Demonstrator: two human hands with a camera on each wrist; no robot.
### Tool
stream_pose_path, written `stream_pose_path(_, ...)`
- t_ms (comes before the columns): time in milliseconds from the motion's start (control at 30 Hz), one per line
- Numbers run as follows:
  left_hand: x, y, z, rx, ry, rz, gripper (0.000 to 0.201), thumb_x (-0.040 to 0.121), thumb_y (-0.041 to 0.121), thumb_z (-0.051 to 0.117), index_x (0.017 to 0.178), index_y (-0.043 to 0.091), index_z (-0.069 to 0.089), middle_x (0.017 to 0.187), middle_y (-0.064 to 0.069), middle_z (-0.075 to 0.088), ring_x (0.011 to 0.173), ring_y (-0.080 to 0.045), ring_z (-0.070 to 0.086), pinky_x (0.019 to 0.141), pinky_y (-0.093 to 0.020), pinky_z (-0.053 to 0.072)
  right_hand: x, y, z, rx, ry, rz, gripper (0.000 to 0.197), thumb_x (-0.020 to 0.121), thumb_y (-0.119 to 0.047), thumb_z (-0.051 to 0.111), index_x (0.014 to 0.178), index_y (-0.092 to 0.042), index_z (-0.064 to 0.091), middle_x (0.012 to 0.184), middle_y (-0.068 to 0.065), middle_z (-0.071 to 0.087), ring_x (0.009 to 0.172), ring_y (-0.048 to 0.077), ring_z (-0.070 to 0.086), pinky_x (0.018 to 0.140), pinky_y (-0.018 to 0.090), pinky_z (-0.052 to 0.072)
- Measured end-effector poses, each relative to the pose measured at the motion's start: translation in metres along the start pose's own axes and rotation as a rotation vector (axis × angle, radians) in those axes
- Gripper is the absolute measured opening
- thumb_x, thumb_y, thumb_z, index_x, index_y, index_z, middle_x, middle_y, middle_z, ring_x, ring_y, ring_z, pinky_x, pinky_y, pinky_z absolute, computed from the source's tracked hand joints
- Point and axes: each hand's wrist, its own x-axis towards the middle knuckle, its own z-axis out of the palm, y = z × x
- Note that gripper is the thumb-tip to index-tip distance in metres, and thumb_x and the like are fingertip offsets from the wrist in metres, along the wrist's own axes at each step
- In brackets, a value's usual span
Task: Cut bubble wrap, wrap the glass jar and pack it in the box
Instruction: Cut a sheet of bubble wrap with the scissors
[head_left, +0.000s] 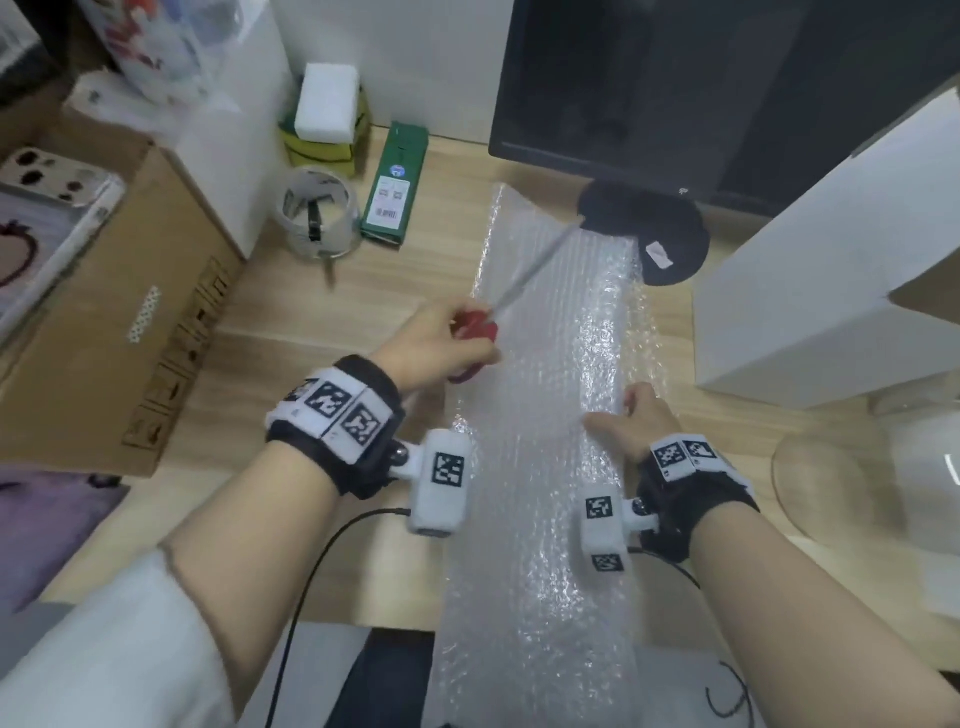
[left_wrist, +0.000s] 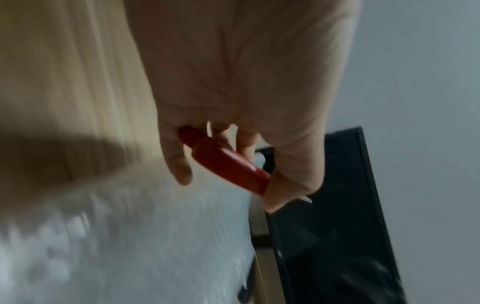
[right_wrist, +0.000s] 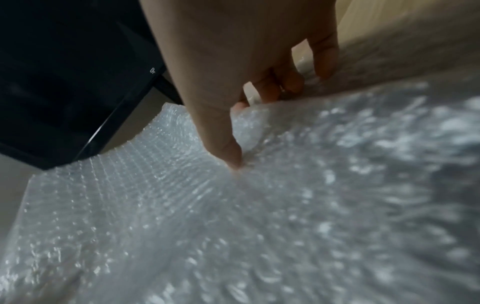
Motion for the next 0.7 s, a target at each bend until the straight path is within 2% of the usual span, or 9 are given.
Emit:
stream_pose_path(100, -0.005, -0.026, -0.041, 0.055, 0.329, -0.043, 0.026, 0.074, 0.002, 0.066, 0.097, 0.011, 0.059, 0.078, -0.003, 0.058, 0.06, -0.016, 0.054, 0.049, -0.015, 0.043, 0.003, -0.002, 0.0, -0.004, -0.032, 0.032, 0.028, 0.074, -0.024, 0.06, 0.089, -0.026, 0.037, 0.088, 0.003, 0.046, 0.069, 0.02, 0.049, 0.063, 0.034, 0.048)
stream_pose_path(167, -0.006, -0.05, -0.065, 0.183, 0.477, -0.141, 0.03, 0.07, 0.01, 0.068, 0.099, 0.01, 0.06, 0.093, -0.01, 0.063, 0.076, -0.026, 0.061, 0.064, -0.024, 0.05, 0.005, -0.002, 0.001, 0.0, -0.023, 0.045, 0.028, 0.074, -0.021, 0.06, 0.086, -0.026, 0.036, 0.086, 0.003, 0.044, 0.068, 0.02, 0.047, 0.06, 0.033, 0.046)
stream_pose_path(233, -0.01, -0.067, -0.076, 0.324, 0.48, -0.241, 0.037, 0.064, 0.019, 0.072, 0.097, 0.014, 0.058, 0.105, -0.013, 0.061, 0.089, -0.029, 0.059, 0.077, -0.031, 0.049, 0.005, -0.003, 0.002, 0.011, -0.009, 0.063, 0.029, 0.071, -0.02, 0.06, 0.086, -0.026, 0.036, 0.086, 0.003, 0.044, 0.068, 0.02, 0.048, 0.059, 0.033, 0.045)
stream_pose_path(300, -0.013, -0.078, -0.078, 0.394, 0.462, -0.305, 0.043, 0.058, 0.023, 0.073, 0.097, 0.014, 0.057, 0.102, -0.012, 0.06, 0.085, -0.027, 0.058, 0.073, -0.031, 0.048, 0.005, -0.005, 0.001, 0.022, -0.004, 0.082, 0.031, 0.067, -0.022, 0.059, 0.088, -0.025, 0.037, 0.086, 0.003, 0.044, 0.068, 0.021, 0.049, 0.06, 0.034, 0.046)
stream_pose_path(400, -0.015, -0.085, -0.07, 0.437, 0.533, -0.356, 0.032, 0.068, 0.017, 0.071, 0.098, 0.007, 0.063, 0.093, -0.014, 0.064, 0.081, -0.03, 0.059, 0.07, -0.032, 0.046, 0.003, -0.008, 0.005, 0.023, 0.02, 0.098, 0.048, 0.063, -0.026, 0.058, 0.106, -0.022, 0.039, 0.091, 0.002, 0.047, 0.071, 0.021, 0.053, 0.064, 0.037, 0.052)
stream_pose_path(467, -0.016, -0.086, -0.064, 0.466, 0.619, -0.408, 0.04, 0.066, 0.027, 0.065, 0.102, 0.009, 0.061, 0.106, -0.017, 0.062, 0.094, -0.036, 0.058, 0.083, -0.041, 0.048, -0.001, -0.01, 0.006, -0.005, 0.053, 0.09, 0.057, 0.063, -0.029, 0.056, 0.117, -0.021, 0.037, 0.097, 0.001, 0.049, 0.075, 0.021, 0.057, 0.066, 0.041, 0.054)
stream_pose_path(533, -0.015, -0.085, -0.058, 0.509, 0.649, -0.454, 0.051, 0.065, 0.028, 0.061, 0.112, 0.011, 0.053, 0.124, -0.018, 0.051, 0.109, -0.039, 0.05, 0.094, -0.05, 0.043, -0.003, -0.009, 0.007, -0.021, 0.07, 0.068, 0.054, 0.068, -0.03, 0.056, 0.117, -0.019, 0.038, 0.098, 0.001, 0.05, 0.074, 0.02, 0.058, 0.062, 0.037, 0.051)
stream_pose_path(633, -0.019, -0.056, -0.042, 0.387, 0.6, -0.326, 0.067, 0.066, 0.022, 0.062, 0.128, 0.021, 0.04, 0.139, -0.013, 0.037, 0.117, -0.034, 0.046, 0.099, -0.048, 0.04, -0.003, -0.003, 0.006, 0.053, 0.085, 0.035, 0.038, 0.07, -0.029, 0.061, 0.102, -0.018, 0.045, 0.095, 0.002, 0.054, 0.081, 0.021, 0.059, 0.075, 0.042, 0.054)
stream_pose_path(700, -0.026, -0.027, -0.027, 0.227, 0.491, -0.158, 0.056, 0.074, 0.021, 0.066, 0.126, 0.024, 0.045, 0.137, -0.008, 0.038, 0.119, -0.026, 0.046, 0.101, -0.042, 0.04, -0.002, 0.0, 0.005, 0.128, 0.096, 0.014, 0.028, 0.069, -0.031, 0.067, 0.084, -0.023, 0.045, 0.088, 0.001, 0.053, 0.082, 0.022, 0.06, 0.082, 0.047, 0.054)
